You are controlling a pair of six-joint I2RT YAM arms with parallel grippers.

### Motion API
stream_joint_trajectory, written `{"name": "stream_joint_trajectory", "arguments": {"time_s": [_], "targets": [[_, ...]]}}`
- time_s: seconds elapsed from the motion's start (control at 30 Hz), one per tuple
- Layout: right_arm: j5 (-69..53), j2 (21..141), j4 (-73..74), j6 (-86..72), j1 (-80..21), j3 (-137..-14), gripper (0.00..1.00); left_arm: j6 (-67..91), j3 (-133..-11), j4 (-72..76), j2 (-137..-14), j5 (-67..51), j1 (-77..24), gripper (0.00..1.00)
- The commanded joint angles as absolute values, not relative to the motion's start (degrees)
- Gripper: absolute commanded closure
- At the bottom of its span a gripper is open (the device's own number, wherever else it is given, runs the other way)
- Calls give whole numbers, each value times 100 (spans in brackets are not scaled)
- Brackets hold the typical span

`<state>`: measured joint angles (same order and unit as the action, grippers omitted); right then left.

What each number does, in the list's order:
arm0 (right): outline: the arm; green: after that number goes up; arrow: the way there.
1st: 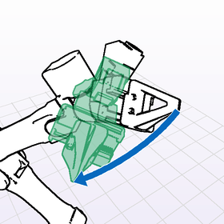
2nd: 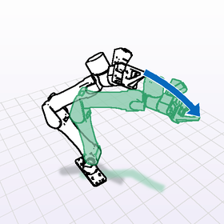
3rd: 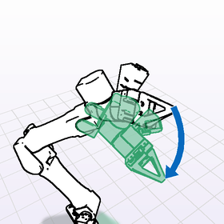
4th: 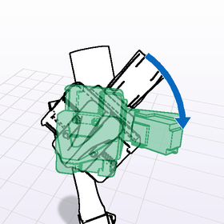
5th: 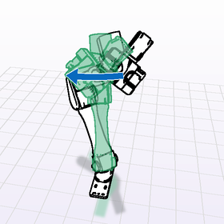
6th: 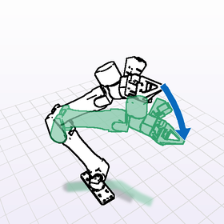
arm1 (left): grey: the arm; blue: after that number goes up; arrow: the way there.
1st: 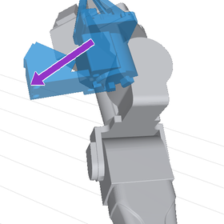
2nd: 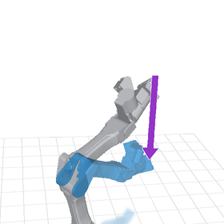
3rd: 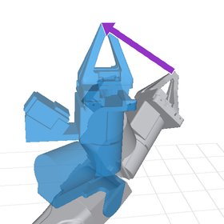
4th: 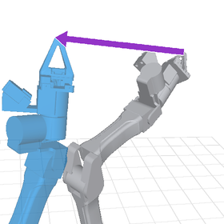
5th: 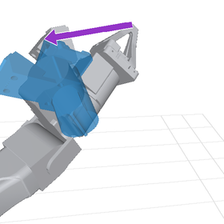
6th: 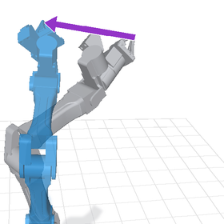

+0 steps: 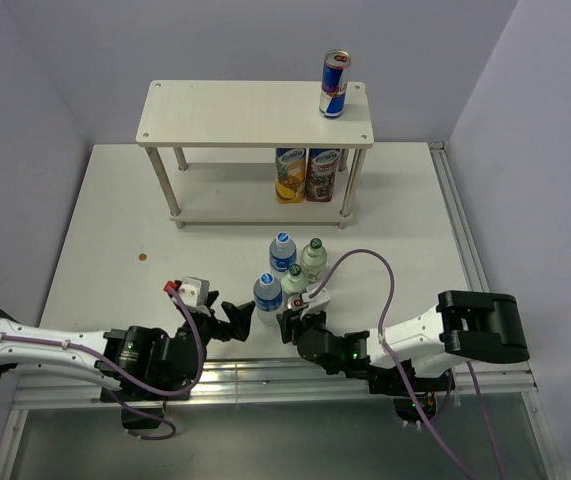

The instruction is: Place and organize the beverage onto the shelf

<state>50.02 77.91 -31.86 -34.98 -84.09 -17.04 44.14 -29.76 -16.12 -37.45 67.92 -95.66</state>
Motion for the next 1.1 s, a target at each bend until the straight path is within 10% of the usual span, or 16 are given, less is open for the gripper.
{"name": "stream_joint_trajectory", "arguments": {"time_s": [0.0, 0.07, 0.4, 1.07], "targets": [[5476, 7612, -3437, -3437, -8402, -1828, 69, 4307, -2909, -1406, -3683, 6706, -9510, 1], [5720, 7341, -2713, -3663, -8446, -2020, 100, 4333, -2927, -1441, -3683, 6706, -9510, 1], [7118, 6171, 1957, -4615, -9439, -4515, 100, 4219, -2813, -1205, -3648, 6680, -9492, 1], [4044, 8313, 1221, -466, -5644, -9833, 100, 3630, -2690, -773, -3674, 5748, -8658, 1]]}}
